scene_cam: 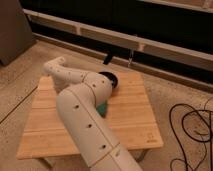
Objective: Stand the bottle upright
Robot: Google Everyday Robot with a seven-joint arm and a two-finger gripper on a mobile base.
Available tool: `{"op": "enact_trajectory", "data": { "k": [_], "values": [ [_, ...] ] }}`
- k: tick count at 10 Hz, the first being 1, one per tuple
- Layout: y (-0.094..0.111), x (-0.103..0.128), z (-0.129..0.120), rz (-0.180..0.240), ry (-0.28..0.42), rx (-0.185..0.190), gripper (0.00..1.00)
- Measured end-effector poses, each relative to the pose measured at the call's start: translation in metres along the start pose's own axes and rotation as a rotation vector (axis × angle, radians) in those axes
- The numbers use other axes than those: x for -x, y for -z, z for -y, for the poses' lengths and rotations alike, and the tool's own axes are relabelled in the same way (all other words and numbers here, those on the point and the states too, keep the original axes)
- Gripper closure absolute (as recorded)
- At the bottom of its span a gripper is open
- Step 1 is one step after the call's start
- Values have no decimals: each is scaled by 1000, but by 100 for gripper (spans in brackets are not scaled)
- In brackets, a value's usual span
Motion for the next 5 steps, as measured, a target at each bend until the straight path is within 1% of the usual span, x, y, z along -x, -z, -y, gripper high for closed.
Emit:
{"op": "enact_trajectory", "data": {
  "k": [1,2,3,4,5],
  "values": [
    [16,8,-4,54,29,-9,100],
    [41,14,-18,132,80,-13,100],
    [52,12,-29,167,106,-9,100],
    [71,3,-46,224,145,7,100],
    [84,-11,-53,267,176,12,100]
  ]
}}
